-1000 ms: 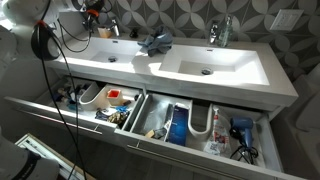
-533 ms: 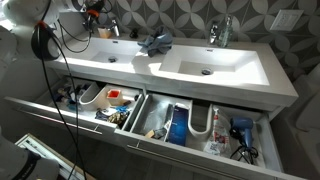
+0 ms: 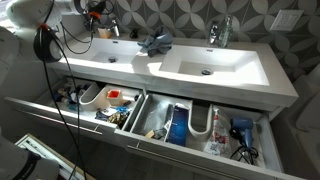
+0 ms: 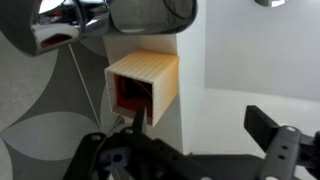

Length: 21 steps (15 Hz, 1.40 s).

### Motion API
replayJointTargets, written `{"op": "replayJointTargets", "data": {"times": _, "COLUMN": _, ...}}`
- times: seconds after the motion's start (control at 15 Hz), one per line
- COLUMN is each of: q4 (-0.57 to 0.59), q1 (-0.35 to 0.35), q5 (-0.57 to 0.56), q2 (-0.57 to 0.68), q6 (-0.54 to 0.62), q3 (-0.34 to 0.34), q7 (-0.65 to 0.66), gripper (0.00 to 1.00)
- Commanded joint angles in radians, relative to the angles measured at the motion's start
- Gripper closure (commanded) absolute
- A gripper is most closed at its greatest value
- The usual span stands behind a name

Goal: Place the pale object on the window sill

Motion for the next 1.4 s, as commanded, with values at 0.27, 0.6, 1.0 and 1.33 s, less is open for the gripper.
{"op": "replayJointTargets", "data": {"times": 0.27, "q4": 0.025, "q1": -0.006, "q5": 0.063, "q2": 0.076, "q6": 0.16, "q3": 0.009, "q7": -0.041, "gripper": 0.0}}
{"op": "replayJointTargets", "data": {"times": 0.6, "q4": 0.023, "q1": -0.011, "q5": 0.082, "q2": 0.116, "q6": 0.251, "q3": 0.027, "q7": -0.07, "gripper": 0.0}}
{"op": "replayJointTargets", "data": {"times": 1.0, "q4": 0.018, "q1": -0.015, "q5": 0.094, "q2": 0.139, "q6": 0.301, "q3": 0.041, "q7": -0.114, "gripper": 0.05}}
{"op": "replayJointTargets", "data": {"times": 1.33, "q4": 0.013, "q1": -0.018, "q5": 0.1, "q2": 0.144, "q6": 0.291, "q3": 0.045, "q7": -0.134, "gripper": 0.46}}
